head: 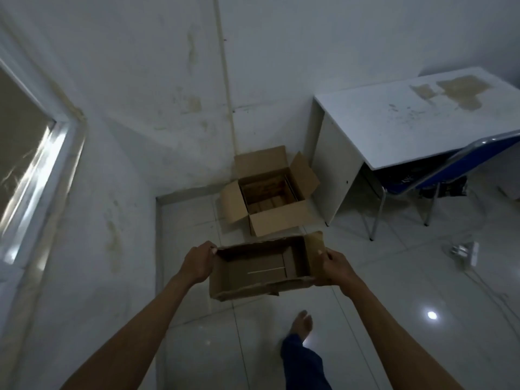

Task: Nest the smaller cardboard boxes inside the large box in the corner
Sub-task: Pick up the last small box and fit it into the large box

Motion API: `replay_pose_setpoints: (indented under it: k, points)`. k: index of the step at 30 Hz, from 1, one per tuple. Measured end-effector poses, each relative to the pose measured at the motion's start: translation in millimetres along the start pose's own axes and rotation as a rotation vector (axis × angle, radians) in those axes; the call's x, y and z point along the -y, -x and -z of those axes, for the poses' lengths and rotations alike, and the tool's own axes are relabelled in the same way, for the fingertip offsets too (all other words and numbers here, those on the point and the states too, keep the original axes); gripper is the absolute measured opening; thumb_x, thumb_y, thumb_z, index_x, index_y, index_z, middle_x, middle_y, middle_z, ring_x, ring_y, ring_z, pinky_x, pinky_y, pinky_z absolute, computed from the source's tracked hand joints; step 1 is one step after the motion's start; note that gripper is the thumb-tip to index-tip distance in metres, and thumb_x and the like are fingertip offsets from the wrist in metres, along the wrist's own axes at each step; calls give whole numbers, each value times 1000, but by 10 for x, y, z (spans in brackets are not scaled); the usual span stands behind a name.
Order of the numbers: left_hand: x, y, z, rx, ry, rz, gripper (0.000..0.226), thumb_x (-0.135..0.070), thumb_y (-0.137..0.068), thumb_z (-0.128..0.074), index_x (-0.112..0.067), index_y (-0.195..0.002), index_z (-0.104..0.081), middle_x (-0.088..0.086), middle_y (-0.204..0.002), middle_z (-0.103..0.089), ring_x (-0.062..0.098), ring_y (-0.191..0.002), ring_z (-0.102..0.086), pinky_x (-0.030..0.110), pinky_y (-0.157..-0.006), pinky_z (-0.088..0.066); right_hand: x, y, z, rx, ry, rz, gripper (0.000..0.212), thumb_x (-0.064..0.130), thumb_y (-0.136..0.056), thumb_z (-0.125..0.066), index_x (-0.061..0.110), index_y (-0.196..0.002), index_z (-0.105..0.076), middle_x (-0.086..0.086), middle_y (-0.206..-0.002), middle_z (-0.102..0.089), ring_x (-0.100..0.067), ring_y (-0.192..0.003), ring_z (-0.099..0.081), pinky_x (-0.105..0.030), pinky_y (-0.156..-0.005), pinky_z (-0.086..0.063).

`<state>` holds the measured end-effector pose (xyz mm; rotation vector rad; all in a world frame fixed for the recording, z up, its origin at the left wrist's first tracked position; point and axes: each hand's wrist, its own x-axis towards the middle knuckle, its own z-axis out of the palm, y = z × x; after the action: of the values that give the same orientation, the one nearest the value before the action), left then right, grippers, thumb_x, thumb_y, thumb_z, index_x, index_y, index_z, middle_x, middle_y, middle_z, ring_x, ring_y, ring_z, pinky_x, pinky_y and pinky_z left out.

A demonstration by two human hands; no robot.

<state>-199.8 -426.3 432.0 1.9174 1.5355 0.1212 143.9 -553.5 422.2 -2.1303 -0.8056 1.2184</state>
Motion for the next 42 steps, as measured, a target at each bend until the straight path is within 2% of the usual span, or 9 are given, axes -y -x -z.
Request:
replay_pose_setpoints:
  k: [8,10,14,18,22,27,31,39,42]
  points:
    - [-355,-948,221,-137,23,81,32,-14,-110,-35,2,-97,-60,17,-85,-68,36,-75,-66,47,-72,-49,841,-1233,303,109,29,38,36,35,-108,-41,10,-124,-62,-13,-115,-60,-40,-104,-65,-59,-92,-57]
    - [-421,-1156,242,-173,53,104,32,-14,-110,-35,1,-95,-60,15,-82,-67,36,-73,-65,47,-71,-49,1030,-1564,393,139,35,39,40,35,-108,-42,2,-117,-63,-18,-111,-62,-42,-101,-65,-60,-91,-57]
    - [-541,-1534,231,-222,83,144,31,-17,-109,-37,-1,-95,-60,13,-77,-68,34,-67,-65,46,-62,-49,1358,-2156,456,168,129,68,40,35,-109,-37,6,-89,-58,-18,-88,-55,-29,-78,-56,-39,-71,-48]
    - [-596,-1982,230,-232,119,192,27,-18,-109,-37,-5,-95,-56,12,-72,-67,33,-62,-65,42,-57,-49,1589,-2673,373,197,48,11,34,36,-109,-40,12,-112,-63,-16,-109,-63,-36,-95,-67,-50,-73,-65]
    - [-578,-2566,258,-194,157,232,25,-17,-109,-38,-4,-99,-57,14,-76,-68,33,-65,-65,37,-58,-47,1762,-3146,289,229,-32,-86,33,38,-109,-42,17,-128,-59,-13,-121,-59,-32,-98,-67,-31,-57,-63]
    - [-581,-3463,331,-98,210,243,28,-20,-109,-37,-4,-99,-57,13,-76,-67,32,-67,-66,44,-62,-53,1923,-3770,299,261,-94,-160,38,36,-109,-43,13,-137,-55,-16,-130,-56,-36,-102,-68,-36,-67,-65]
    - [-548,-4107,254,-6,250,274,28,-27,-109,-37,-14,-92,-55,4,-73,-64,18,-63,-61,27,-57,-46,1949,-4268,315,269,-146,-269,33,34,-108,-48,11,-128,-61,-19,-124,-64,-39,-100,-71,-46,-75,-65]
    - [-368,-5412,-313,36,232,310,26,-22,-108,-39,-7,-96,-57,12,-81,-67,10,-59,-55,14,-51,-40,1607,-5714,4,194,-138,-418,37,33,-107,-51,12,-135,-61,-17,-125,-67,-36,-109,-69,-45,-87,-63]
    - [-218,-5946,-644,-6,204,343,27,-17,-107,-37,-2,-98,-58,17,-86,-68,25,-67,-62,36,-60,-52,1325,-6368,-218,156,-147,-481,44,36,-107,-49,11,-142,-56,-18,-131,-64,-37,-114,-67,-44,-90,-62]
